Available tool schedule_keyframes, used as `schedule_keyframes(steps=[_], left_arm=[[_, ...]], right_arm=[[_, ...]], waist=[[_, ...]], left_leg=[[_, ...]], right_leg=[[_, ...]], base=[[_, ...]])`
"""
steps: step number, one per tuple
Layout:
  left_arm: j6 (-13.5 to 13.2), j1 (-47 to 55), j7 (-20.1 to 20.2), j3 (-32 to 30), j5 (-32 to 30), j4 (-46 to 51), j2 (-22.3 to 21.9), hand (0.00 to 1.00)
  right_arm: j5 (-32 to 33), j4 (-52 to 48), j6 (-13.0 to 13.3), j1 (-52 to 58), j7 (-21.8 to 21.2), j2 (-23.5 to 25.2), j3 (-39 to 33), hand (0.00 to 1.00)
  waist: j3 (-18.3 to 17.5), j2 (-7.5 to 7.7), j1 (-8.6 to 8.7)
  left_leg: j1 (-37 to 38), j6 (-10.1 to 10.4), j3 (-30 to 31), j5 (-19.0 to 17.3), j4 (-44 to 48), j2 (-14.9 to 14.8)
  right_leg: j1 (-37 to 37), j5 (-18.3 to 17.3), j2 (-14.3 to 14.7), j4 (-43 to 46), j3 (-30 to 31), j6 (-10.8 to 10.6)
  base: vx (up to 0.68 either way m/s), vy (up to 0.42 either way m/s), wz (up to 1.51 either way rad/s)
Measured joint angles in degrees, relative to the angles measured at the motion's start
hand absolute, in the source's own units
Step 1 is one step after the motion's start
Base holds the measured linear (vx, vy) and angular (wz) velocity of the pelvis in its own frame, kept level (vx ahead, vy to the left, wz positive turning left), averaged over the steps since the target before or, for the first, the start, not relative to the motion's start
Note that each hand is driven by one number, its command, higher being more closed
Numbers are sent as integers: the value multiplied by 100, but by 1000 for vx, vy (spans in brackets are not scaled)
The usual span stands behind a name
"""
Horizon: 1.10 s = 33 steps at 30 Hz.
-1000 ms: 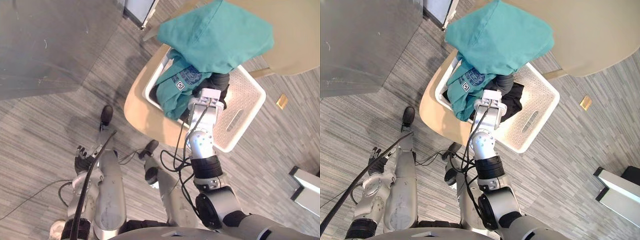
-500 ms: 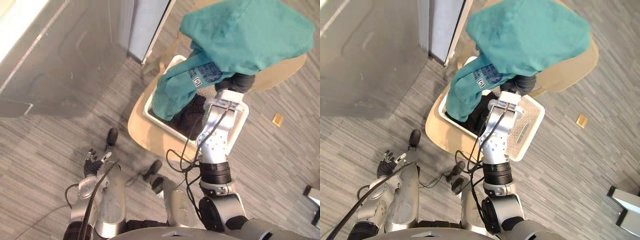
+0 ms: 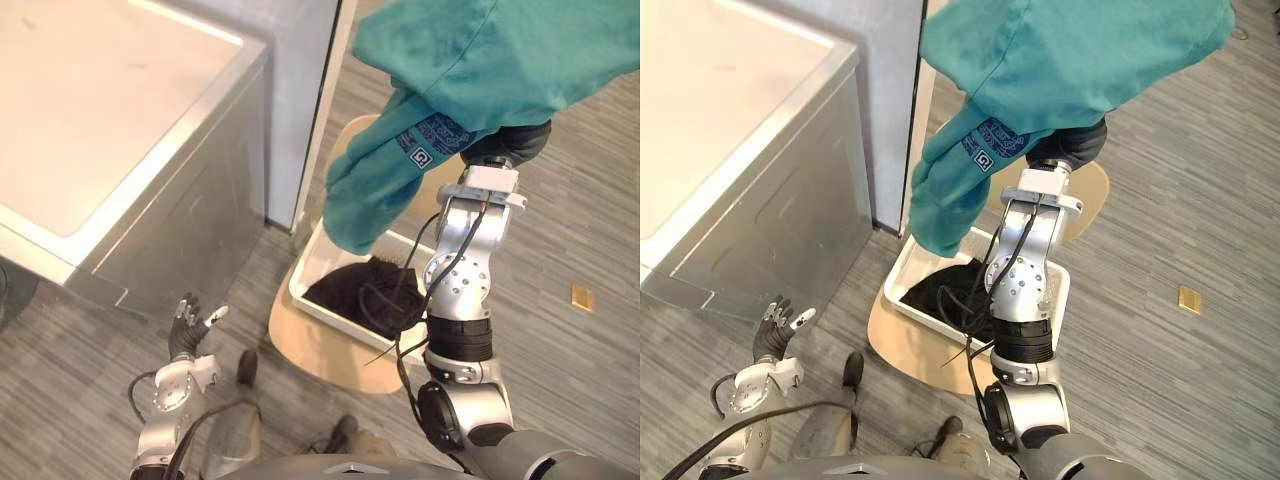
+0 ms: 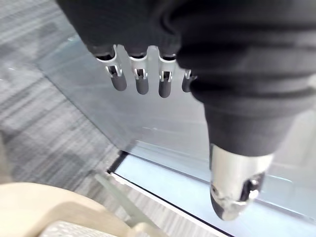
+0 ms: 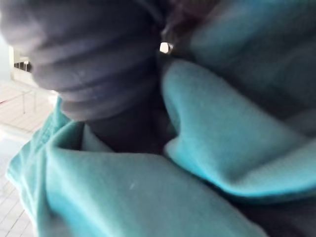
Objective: Pick up the laundry basket with both hands and put the clothes into the washing machine.
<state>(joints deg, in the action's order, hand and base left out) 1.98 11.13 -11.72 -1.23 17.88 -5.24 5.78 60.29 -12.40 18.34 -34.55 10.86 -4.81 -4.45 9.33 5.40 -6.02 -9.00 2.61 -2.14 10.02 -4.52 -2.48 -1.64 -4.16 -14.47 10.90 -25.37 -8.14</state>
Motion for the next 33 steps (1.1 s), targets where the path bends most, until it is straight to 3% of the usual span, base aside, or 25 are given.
schedule_keyframes(steps=[7,10,16,22,33], left_arm=[[-25,-158,-40,-102,-22,560,-94,0],[-85,-384,-73,-183,-71,794,-99,0],[-308,-961,-193,-173,-72,1471,-74,0],[-465,-1579,-127,334,-85,1829,163,0],[-447,-2512,310,1535,-123,1795,506,0]], right_arm=[[-225,505,-366,-194,9,-716,-7,100],[-224,733,-392,-290,17,-827,-10,100],[-224,990,-607,-288,42,-920,108,100],[-229,990,-866,-149,-51,-874,627,100],[-232,933,-1131,366,-288,-588,1131,100]], waist=[[-450,-425,259],[-652,-569,305],[-816,-619,442],[-865,-686,514],[-977,-701,668]], left_leg=[[315,82,-400,-73,-46,-151],[430,61,-561,-46,-46,-223],[585,84,-716,-27,-48,-304],[631,88,-885,-21,-50,-311],[631,119,-1003,-45,-52,-319]], right_leg=[[170,182,171,-324,375,-15],[213,298,248,-485,531,-9],[389,525,350,-767,672,1],[381,658,380,-921,877,44],[326,745,398,-1019,1018,74]], base=[[-77,-2,-29],[-47,-2,-27],[-14,1,-15],[-36,22,-14],[-20,12,-6]])
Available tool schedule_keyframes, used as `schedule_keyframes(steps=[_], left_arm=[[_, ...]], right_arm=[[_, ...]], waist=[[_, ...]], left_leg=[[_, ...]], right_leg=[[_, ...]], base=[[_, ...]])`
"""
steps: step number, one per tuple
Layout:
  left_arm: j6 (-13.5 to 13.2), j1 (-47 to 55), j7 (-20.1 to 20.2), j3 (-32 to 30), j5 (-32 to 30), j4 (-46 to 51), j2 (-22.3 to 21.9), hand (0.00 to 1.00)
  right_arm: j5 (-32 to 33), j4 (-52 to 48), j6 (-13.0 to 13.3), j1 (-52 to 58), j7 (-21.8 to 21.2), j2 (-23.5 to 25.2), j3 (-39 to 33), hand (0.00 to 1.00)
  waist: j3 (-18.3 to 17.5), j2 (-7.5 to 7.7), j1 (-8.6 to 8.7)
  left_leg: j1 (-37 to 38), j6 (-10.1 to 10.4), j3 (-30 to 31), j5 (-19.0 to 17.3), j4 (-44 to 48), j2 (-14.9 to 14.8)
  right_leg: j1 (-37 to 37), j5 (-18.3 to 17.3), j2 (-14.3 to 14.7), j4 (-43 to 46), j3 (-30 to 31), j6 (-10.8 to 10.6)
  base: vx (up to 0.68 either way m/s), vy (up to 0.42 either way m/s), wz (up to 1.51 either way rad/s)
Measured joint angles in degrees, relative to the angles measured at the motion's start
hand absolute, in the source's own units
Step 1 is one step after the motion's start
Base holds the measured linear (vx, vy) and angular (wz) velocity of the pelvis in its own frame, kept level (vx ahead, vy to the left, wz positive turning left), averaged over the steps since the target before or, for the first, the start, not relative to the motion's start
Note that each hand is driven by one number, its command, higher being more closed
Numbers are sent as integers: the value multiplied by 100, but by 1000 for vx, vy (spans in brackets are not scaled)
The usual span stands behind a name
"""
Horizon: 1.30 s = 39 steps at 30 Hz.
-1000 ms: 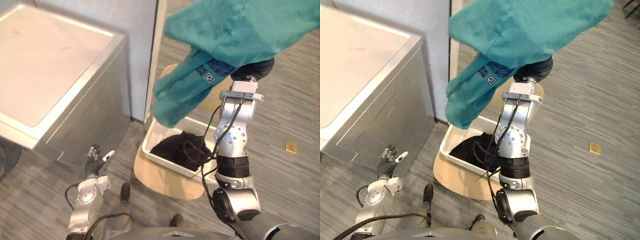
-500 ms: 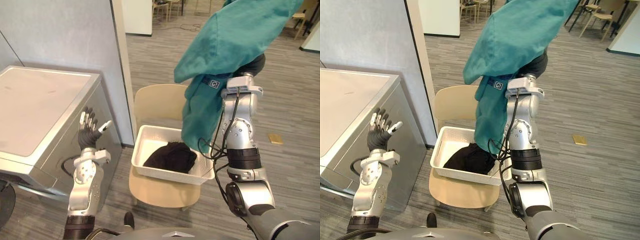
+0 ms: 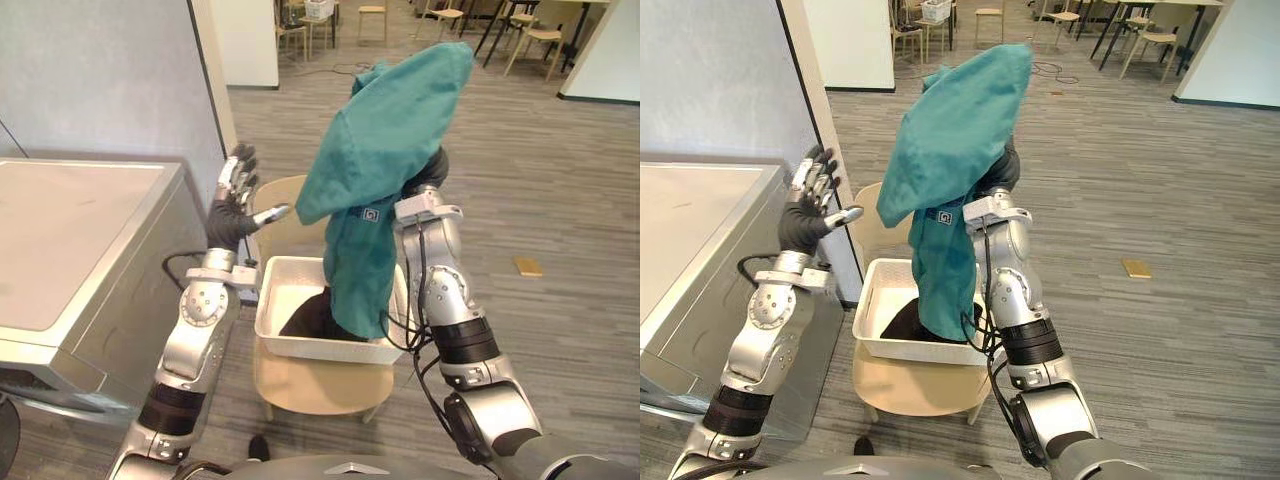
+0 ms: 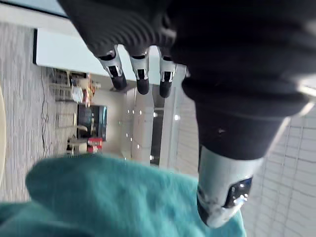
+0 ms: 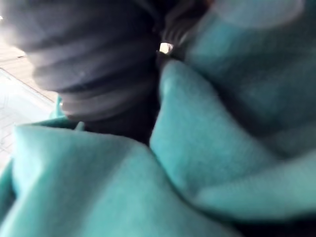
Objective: Pick up the laundry basket with both hands and put the clothes into the washing machine.
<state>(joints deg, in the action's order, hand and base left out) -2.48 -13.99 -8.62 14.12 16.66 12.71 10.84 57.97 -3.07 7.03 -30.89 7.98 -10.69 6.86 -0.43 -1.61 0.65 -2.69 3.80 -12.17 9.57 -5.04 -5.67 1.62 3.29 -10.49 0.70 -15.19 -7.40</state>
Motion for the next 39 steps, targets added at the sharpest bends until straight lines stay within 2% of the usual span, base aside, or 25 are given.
schedule_keyframes(steps=[5,7,17,27,28,39], left_arm=[[62,-566,185,420,31,-561,142,0],[178,-767,288,629,199,-851,236,0],[402,-1323,664,1264,317,-1382,505,0],[470,-1409,786,1553,-356,-1743,484,0],[480,-1451,785,1593,-448,-1809,488,100],[530,-1693,698,1736,-559,-2063,221,100]], right_arm=[[2,-58,-22,0,-73,112,265,100],[2,-58,-116,1,-153,115,387,100],[2,-59,-126,34,-154,111,437,100],[1,-248,-130,347,-150,139,492,100],[-5,-365,-131,379,-151,157,500,100],[-185,-525,-124,443,-140,362,586,100]], waist=[[-11,0,54],[-13,1,88],[-31,-1,146],[-123,-50,192],[-123,-50,198],[-164,-46,266]], left_leg=[[-8,-34,-58,25,0,-1],[-9,-45,-71,38,0,1],[-13,-49,-61,42,0,4],[-27,-48,-29,43,-1,7],[-28,-48,-27,43,-1,8],[-34,-52,-16,49,-1,11]], right_leg=[[-32,51,3,-27,51,-7],[-39,67,3,-37,66,-20],[-67,68,2,-30,96,-22],[-80,67,3,-31,105,-24],[-81,67,2,-31,104,-24],[-82,63,1,-28,100,-29]], base=[[3,4,-7],[6,5,-4],[0,0,0],[0,0,0],[0,0,0],[0,0,0]])
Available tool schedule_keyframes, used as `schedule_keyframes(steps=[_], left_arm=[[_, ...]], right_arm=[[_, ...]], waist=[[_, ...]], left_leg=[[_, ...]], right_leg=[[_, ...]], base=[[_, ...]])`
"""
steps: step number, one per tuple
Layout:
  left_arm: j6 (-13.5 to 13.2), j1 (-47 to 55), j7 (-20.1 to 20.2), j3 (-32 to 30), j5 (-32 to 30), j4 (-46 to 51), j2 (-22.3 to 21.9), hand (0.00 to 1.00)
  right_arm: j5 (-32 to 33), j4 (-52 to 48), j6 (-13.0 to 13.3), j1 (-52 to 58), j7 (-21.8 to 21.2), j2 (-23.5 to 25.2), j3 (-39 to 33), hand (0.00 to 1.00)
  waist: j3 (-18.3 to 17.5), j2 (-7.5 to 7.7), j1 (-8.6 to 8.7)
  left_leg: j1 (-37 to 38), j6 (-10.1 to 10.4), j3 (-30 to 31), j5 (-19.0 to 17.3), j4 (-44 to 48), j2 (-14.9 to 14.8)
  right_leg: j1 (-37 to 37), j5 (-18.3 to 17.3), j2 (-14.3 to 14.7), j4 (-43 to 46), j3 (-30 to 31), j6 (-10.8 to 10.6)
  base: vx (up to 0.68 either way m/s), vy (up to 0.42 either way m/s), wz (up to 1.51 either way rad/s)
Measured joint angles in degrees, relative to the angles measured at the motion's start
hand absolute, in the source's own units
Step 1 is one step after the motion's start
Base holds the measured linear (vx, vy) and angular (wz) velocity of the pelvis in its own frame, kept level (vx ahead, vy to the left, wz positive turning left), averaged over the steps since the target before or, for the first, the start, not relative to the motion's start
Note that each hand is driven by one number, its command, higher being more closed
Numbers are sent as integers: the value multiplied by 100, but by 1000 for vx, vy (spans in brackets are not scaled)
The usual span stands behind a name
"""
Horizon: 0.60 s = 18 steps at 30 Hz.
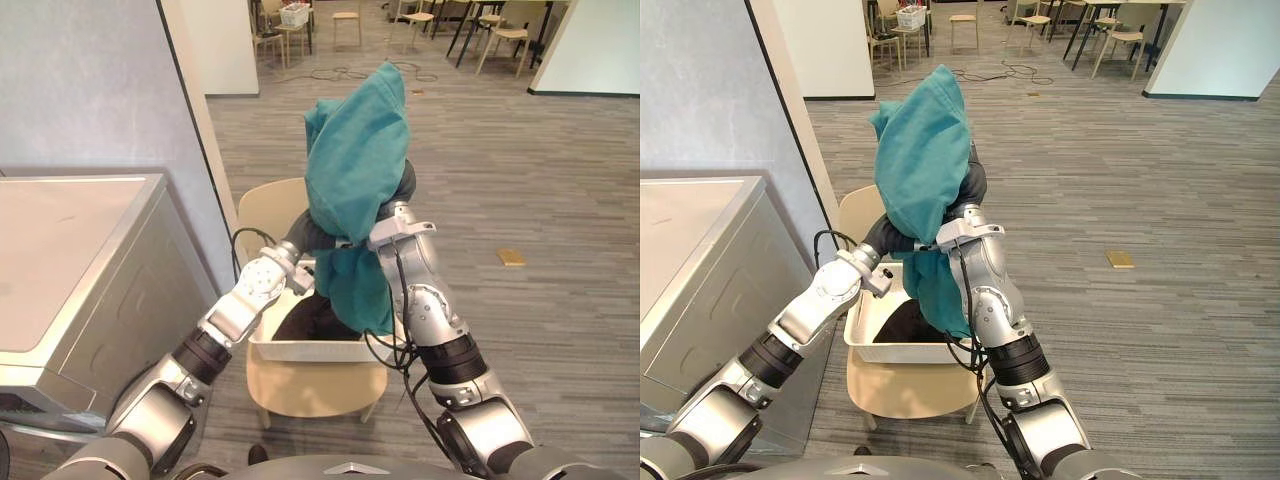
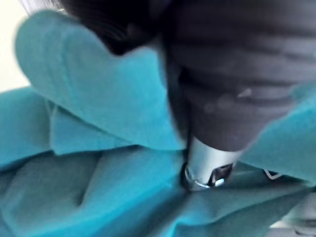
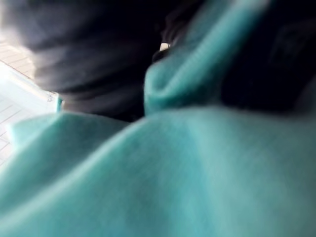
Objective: Pick up the laundry basket with both hands and put the clothes into the washing machine.
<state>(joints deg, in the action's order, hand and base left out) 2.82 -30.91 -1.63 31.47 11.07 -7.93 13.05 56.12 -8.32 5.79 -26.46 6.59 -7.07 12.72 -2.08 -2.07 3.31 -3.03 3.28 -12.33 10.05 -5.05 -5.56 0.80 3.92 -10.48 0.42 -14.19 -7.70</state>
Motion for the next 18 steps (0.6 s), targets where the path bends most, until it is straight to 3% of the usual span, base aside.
schedule_keyframes(steps=[9,15,16,18], left_arm=[[61,5,-202,18,146,-5,-231,100],[58,191,-401,-14,700,68,-411,100],[58,326,-422,-25,938,69,-490,100],[59,612,-425,-88,1140,72,-545,100]], right_arm=[[-2,-51,27,100,16,136,-8,100],[-23,-227,34,242,22,197,-56,100],[-25,-248,34,365,19,201,-59,0],[-29,-256,25,630,17,201,-98,0]], waist=[[-37,2,-4],[-43,10,-8],[-50,18,-17],[-56,25,-21]], left_leg=[[0,0,22,5,0,-1],[-6,1,39,3,0,-2],[-6,1,40,3,0,-2],[-6,1,40,3,0,-2]], right_leg=[[4,-8,1,9,-10,-10],[6,-9,2,6,-22,-12],[8,-9,2,6,-25,-12],[9,-10,3,5,-25,-12]], base=[[0,0,0],[0,0,0],[0,0,0],[0,0,0]])
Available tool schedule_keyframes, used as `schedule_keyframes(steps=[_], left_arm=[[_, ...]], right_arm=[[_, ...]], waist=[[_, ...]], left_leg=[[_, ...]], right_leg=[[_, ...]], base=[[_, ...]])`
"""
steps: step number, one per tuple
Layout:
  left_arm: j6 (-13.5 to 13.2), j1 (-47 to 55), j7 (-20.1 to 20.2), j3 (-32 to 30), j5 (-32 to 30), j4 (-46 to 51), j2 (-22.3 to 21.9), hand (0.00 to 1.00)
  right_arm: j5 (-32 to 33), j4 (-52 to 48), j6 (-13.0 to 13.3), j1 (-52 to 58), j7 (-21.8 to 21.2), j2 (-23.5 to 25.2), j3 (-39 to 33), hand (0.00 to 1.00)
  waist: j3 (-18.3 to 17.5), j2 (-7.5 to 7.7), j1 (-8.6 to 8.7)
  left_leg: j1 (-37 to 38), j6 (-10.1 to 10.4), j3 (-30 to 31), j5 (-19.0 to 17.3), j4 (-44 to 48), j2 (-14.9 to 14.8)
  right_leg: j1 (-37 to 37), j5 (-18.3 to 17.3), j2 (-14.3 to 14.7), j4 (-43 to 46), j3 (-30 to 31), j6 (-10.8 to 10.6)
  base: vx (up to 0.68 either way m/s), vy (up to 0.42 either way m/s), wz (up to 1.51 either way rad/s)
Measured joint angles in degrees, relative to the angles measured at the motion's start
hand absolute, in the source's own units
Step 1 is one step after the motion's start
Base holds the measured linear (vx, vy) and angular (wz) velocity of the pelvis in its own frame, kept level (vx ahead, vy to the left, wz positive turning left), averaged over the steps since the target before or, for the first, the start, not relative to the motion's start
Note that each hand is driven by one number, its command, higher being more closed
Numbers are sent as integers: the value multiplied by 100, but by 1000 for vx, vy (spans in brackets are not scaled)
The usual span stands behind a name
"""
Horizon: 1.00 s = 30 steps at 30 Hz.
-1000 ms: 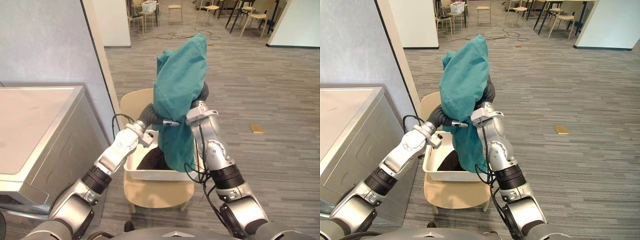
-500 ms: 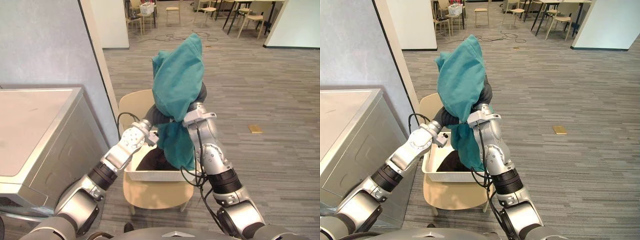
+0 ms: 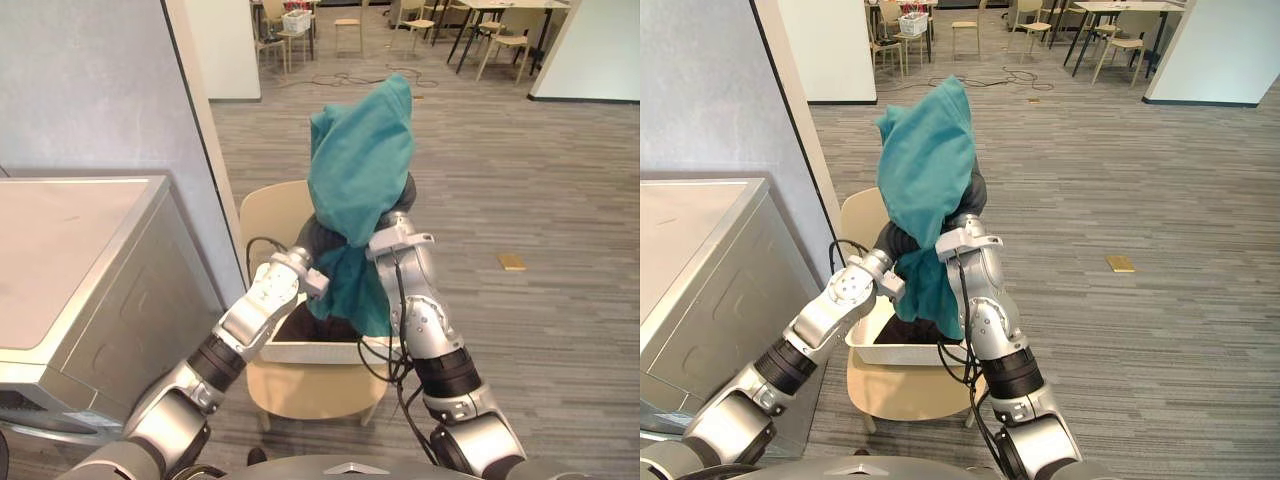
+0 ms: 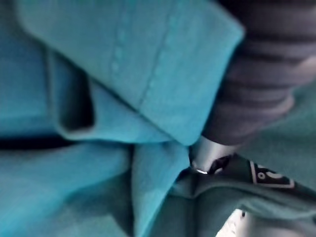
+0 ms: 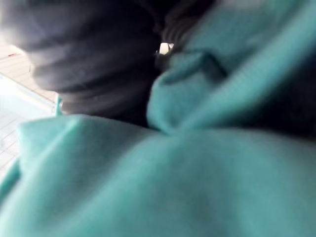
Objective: Pick up the laundry basket with both hands and put the clothes into the washing machine.
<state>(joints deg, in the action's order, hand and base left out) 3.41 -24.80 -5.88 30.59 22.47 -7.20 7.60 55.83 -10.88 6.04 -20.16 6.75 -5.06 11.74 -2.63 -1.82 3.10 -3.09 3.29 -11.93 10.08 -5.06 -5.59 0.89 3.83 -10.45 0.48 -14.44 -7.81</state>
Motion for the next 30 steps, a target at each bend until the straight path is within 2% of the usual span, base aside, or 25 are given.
schedule_keyframes(steps=[5,9,14,16,19,23,30], left_arm=[[32,617,-47,-623,-15,139,-70,100],[36,1177,-26,-1392,-20,509,-77,100],[42,1729,4,-1873,-8,680,-91,100],[42,2001,-95,-2596,104,694,-112,100],[39,2311,-294,-3418,269,741,-65,100],[34,2620,-393,-3857,452,903,-56,100],[-59,3066,-431,-4434,808,1326,-349,100]], right_arm=[[-12,3,-53,827,137,-48,-524,0],[-232,5,-388,1538,117,-349,-836,0],[-475,11,-735,2078,-48,-332,-1107,0],[-473,11,-748,2318,-39,-222,-1729,0],[-505,12,-748,2653,-42,-245,-2296,0],[-672,68,-790,2859,-66,-215,-2424,0],[-676,619,-897,3003,-245,182,-2902,0]], waist=[[2,3,-25],[9,13,-28],[26,62,-35],[31,113,-39],[-26,204,-45],[-88,299,-57],[-93,306,-88]], left_leg=[[-5,4,2,-4,0,-1],[-5,38,4,-31,0,-8],[-57,50,18,-46,-1,-38],[-115,47,46,-48,-1,-47],[-139,67,36,-56,0,-46],[-143,91,19,-80,1,-44],[-113,101,31,-98,0,-45]], right_leg=[[1,-5,4,-1,-3,-6],[0,-25,11,-3,1,-32],[-25,-40,38,-33,-13,-38],[-63,-40,54,-44,-29,-38],[-69,-34,58,-97,-32,-31],[-61,-4,61,-113,-29,12],[-29,-31,64,-106,-40,28]], base=[[0,0,0],[0,0,0],[0,0,2],[0,0,3],[0,0,0],[40,-2,-3],[0,1,1]])
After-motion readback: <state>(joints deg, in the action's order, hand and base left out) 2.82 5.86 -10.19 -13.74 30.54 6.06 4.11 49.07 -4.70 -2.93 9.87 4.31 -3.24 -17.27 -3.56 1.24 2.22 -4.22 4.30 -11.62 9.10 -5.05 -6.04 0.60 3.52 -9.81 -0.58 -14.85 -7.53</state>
